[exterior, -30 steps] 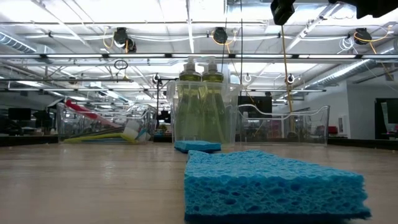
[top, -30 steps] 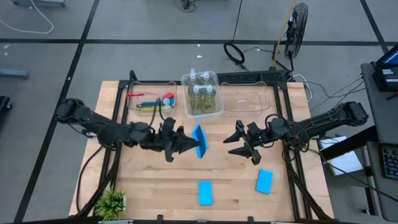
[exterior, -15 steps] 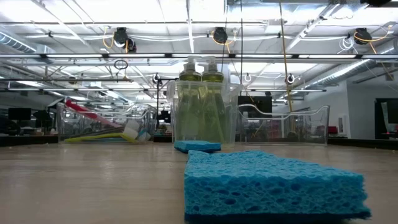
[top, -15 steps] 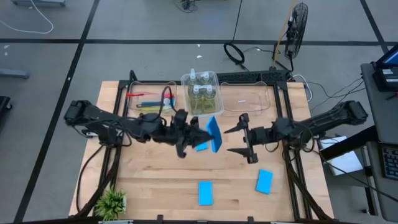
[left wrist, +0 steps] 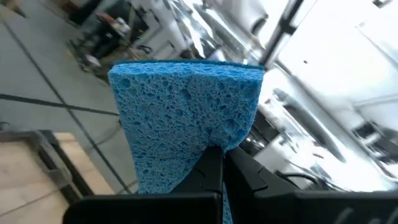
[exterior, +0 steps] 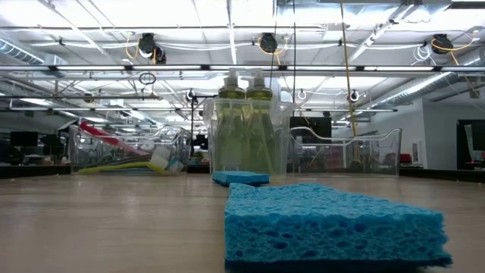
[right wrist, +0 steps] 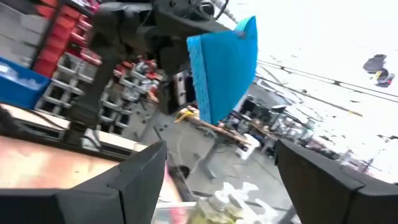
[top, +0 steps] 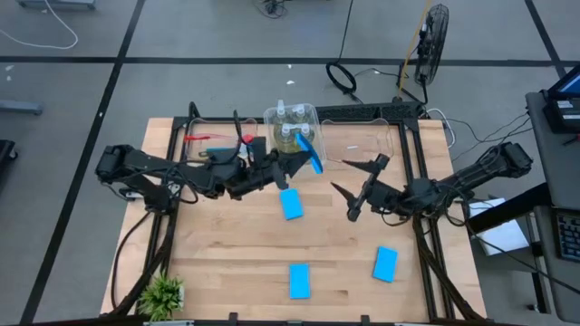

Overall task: Pick & Place Kitchen Sink Supplies
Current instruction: Put the blue sponge into the right transparent bin

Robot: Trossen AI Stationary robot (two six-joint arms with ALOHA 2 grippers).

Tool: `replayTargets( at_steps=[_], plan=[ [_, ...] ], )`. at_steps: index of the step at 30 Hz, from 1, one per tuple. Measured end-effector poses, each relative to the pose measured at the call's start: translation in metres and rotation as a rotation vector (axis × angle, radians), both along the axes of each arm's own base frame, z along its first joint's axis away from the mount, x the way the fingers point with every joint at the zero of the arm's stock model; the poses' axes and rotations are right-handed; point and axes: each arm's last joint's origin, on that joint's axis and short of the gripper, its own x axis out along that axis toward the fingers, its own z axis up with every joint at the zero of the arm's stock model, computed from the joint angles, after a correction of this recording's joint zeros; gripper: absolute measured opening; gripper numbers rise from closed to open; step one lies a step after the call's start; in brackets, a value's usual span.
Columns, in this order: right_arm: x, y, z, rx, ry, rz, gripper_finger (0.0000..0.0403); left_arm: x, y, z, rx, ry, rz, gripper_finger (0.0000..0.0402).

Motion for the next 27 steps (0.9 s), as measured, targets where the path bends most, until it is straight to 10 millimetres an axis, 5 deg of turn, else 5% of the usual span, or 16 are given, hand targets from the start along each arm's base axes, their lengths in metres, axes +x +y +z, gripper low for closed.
replayTargets(
  at_steps=[16,27],
  plan=[
    [0.042,0.002,0.013,-0.004,0.0,-0.083,0.029,0.016,0.001,-0.018,-0.077,-0.022,0.078,0.0],
    [0.044,0.0,0.017,0.058,-0.05,-0.104,0.0241,0.016,-0.001,-0.018,-0.076,-0.021,0.073,0.0001]
  ],
)
